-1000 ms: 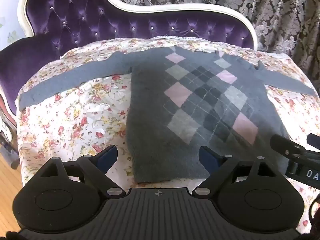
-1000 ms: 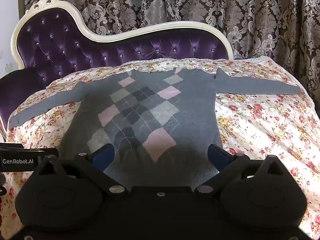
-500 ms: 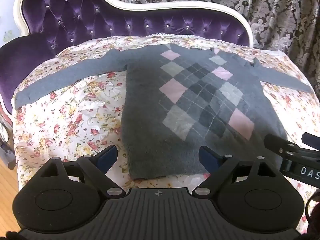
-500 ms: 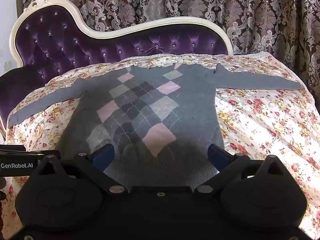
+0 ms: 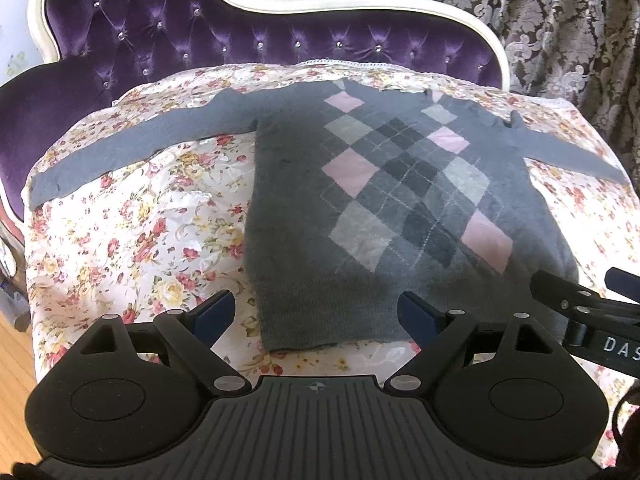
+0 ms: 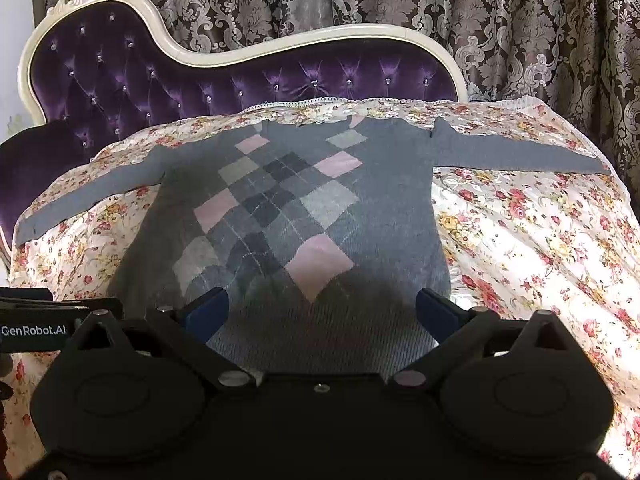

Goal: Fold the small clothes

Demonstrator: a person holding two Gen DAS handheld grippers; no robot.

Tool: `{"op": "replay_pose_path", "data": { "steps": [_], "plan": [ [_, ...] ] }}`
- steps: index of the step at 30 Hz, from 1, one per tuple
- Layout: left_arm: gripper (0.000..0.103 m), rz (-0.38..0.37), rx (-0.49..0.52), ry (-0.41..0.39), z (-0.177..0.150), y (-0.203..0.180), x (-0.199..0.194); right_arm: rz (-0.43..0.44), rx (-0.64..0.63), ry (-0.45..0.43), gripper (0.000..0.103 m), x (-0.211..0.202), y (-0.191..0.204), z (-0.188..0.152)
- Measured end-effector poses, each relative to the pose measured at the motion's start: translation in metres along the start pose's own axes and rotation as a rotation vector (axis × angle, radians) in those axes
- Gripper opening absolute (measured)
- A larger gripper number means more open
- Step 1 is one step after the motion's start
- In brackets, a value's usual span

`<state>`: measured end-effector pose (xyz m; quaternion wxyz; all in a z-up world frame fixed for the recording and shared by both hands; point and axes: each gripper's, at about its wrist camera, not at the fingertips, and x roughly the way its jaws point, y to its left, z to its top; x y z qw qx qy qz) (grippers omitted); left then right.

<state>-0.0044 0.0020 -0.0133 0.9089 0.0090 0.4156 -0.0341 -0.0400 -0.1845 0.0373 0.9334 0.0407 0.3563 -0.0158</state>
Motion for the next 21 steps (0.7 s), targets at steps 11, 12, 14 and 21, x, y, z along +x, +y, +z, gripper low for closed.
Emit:
{"op": "replay_pose_path", "data": {
  "steps": [11, 12, 14, 21],
  "plan": [
    [0.089, 0.005, -0.004, 0.012, -0.0006, 0.0035, 0.0030, -0.001, 0.000, 0.005, 0.100, 0.0006, 0.0004, 0.0000],
    [0.089, 0.005, -0.004, 0.013, -0.0006, 0.0036, 0.0033, 0.001, -0.001, 0.006, 0.100, 0.0008, 0.0003, 0.0002],
    [0.089, 0.006, -0.003, 0.015, -0.0010, 0.0039, 0.0039, 0.000, -0.001, 0.006, 0.100, 0.0009, 0.0005, 0.0001],
    [0.089, 0.009, -0.003, 0.020, -0.0015, 0.0045, 0.0049, 0.004, -0.004, 0.013, 0.100, 0.0025, 0.0023, 0.0000]
  ]
}}
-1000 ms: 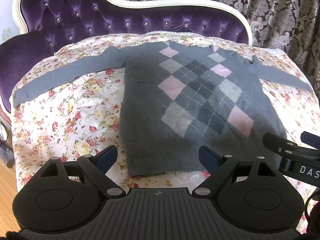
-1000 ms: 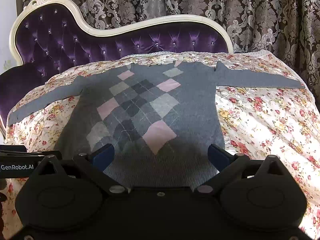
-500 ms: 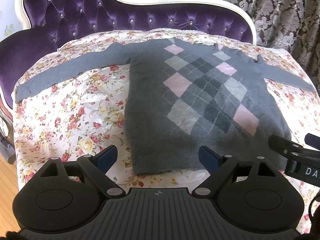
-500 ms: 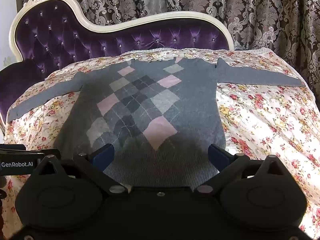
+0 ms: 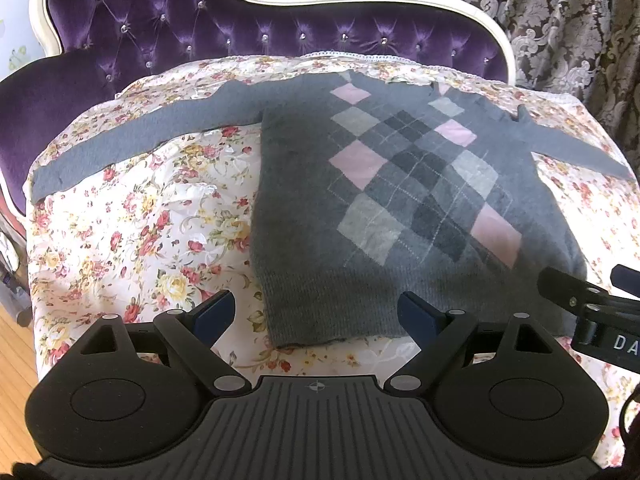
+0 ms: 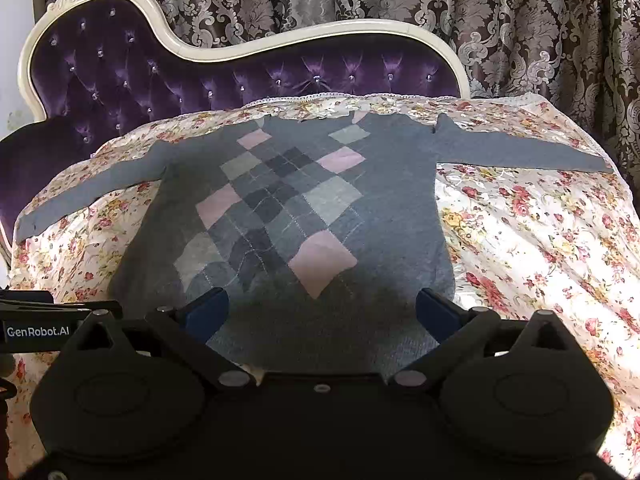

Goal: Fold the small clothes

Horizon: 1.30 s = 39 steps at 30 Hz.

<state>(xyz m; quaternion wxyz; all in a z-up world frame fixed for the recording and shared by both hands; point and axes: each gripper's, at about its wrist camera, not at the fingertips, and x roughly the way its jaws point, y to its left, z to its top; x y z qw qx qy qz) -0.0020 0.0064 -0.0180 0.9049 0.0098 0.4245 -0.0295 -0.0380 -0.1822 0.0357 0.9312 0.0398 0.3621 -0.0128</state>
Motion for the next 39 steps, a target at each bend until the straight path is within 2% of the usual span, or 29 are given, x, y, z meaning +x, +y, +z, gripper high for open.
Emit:
{"op": "replay_pose_path", "data": {
  "steps": [19, 28, 34, 39],
  "plan": [
    [0.089, 0.004, 0.001, 0.048, -0.004, 0.000, 0.009, 0.014, 0.007, 0.049, 0.101, 0.007, 0.001, -0.006],
    [0.089, -0.009, -0.011, 0.101, -0.007, 0.005, 0.018, 0.003, 0.014, 0.150, 0.101, 0.019, 0.001, -0.010],
    [0.089, -0.012, -0.004, 0.117, -0.009, 0.006, 0.020, 0.005, 0.035, 0.182, 0.101, 0.021, -0.002, -0.012],
    [0.088, -0.037, 0.056, 0.125, -0.005, 0.006, 0.020, -0.017, 0.039, 0.225, 0.101, 0.026, -0.001, -0.011]
  ]
}}
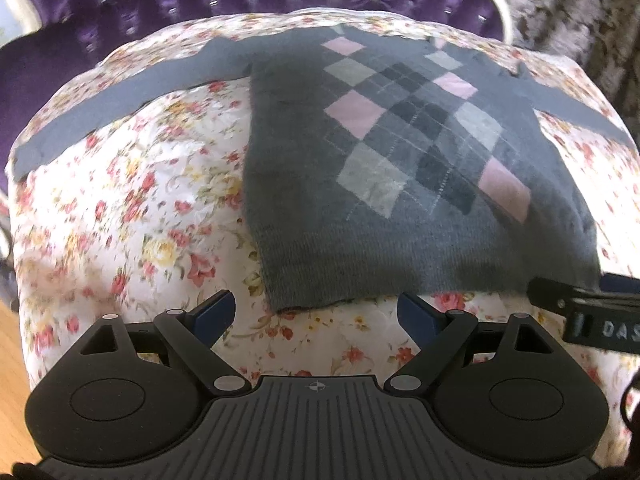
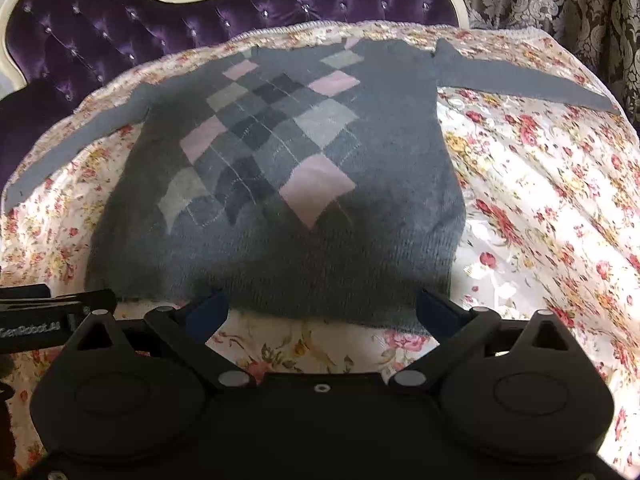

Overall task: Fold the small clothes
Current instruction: 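Move the right tool down to the sweater sleeve cuff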

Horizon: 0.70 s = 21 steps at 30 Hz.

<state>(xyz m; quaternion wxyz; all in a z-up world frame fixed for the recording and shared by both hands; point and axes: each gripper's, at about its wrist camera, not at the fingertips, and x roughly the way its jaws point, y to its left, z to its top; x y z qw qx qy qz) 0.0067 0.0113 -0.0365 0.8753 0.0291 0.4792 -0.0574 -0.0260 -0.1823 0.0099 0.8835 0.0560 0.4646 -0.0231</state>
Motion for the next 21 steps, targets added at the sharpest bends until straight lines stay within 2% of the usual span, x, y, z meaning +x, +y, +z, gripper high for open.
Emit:
{"op": "replay_pose_path", "data": {
  "steps": [5, 9, 14, 18, 21],
  "plan": [
    [0.088, -0.011, 0.096, -0.078, 0.026, 0.001, -0.010, 0.026, -0.017, 0.094, 0.100, 0.007, -0.002, 0.012],
    [0.088, -0.025, 0.104, -0.169, 0.066, 0.004, -0.017, 0.090, -0.043, 0.026, 0.100, -0.009, -0.013, 0.032],
    [0.088, -0.045, 0.103, -0.274, 0.121, -0.003, -0.011, 0.136, -0.029, -0.059, 0.100, -0.017, -0.042, 0.081],
    [0.088, -0.033, 0.104, -0.321, 0.156, -0.014, 0.011, 0.127, 0.040, -0.138, 0.100, -0.005, -0.076, 0.119],
    [0.088, -0.046, 0.074, -0.335, 0.180, -0.022, 0.037, 0.078, 0.077, -0.171, 0.100, 0.019, -0.105, 0.146]
  ]
}}
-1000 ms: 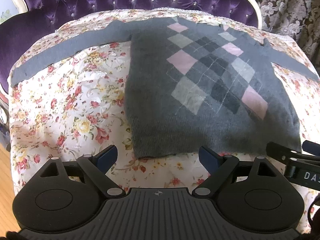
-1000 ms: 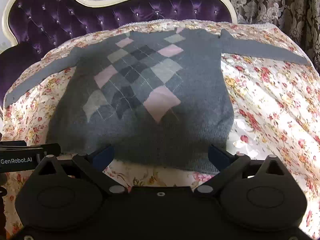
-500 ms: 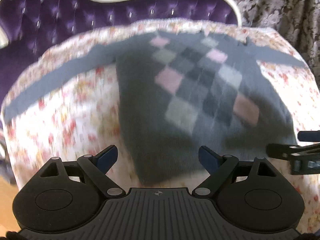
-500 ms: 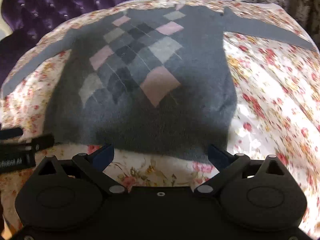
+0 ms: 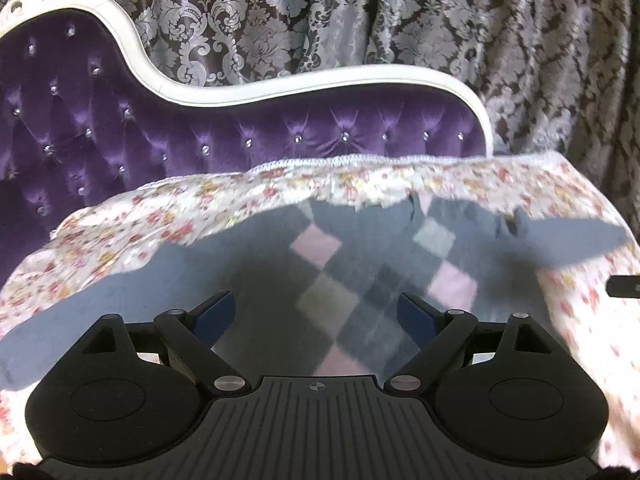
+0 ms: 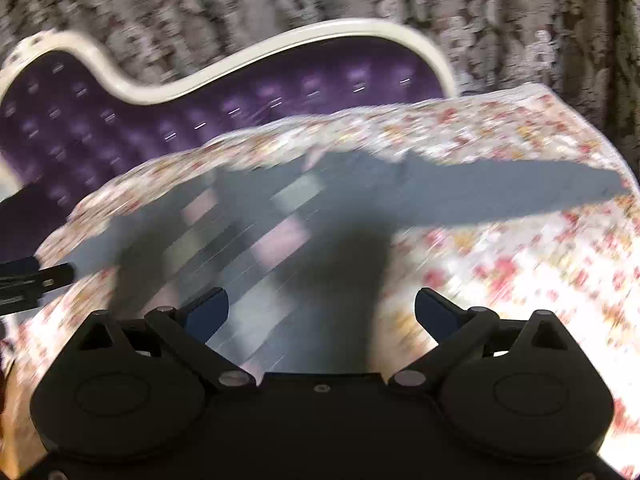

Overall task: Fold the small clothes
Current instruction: 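Move the right tool down to the sweater sleeve cuff, then close the right tool on the sleeve cuff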

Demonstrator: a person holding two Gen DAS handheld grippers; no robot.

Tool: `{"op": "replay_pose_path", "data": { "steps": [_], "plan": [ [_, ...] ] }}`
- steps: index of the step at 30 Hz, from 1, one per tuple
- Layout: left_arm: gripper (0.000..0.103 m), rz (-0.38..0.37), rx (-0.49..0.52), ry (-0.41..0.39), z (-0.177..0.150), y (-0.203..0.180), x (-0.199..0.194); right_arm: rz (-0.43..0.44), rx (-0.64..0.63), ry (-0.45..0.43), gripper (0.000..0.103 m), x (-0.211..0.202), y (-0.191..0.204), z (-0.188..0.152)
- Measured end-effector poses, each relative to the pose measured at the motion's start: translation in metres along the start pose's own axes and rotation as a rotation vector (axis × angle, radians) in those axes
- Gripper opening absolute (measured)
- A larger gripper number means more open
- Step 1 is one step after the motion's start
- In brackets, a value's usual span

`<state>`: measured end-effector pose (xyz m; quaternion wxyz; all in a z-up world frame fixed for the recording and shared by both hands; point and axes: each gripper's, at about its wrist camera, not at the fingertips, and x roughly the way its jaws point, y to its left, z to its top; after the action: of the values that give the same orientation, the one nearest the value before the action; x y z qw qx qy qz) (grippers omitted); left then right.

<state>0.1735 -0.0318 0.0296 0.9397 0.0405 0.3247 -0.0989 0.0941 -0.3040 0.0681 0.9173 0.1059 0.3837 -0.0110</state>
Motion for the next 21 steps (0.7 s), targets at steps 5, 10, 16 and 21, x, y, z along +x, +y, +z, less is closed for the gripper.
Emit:
{"op": "replay_pose_path", "data": {
  "steps": [5, 10, 16, 21],
  "plan": [
    [0.088, -0.003, -0.002, -0.018, 0.012, -0.009, 0.049, -0.052, 0.089, -0.045, 0.100, 0.045, -0.056, 0.020],
    [0.088, 0.026, 0.013, -0.038, 0.008, -0.017, 0.093, -0.120, 0.202, -0.090, 0.100, 0.071, -0.119, 0.028],
    [0.088, 0.036, -0.010, -0.009, 0.001, -0.019, 0.139, -0.188, 0.310, -0.145, 0.100, 0.092, -0.189, 0.027],
    [0.090, 0.024, -0.056, 0.060, -0.014, -0.014, 0.171, -0.236, 0.396, -0.200, 0.100, 0.096, -0.234, 0.017]
  ]
}}
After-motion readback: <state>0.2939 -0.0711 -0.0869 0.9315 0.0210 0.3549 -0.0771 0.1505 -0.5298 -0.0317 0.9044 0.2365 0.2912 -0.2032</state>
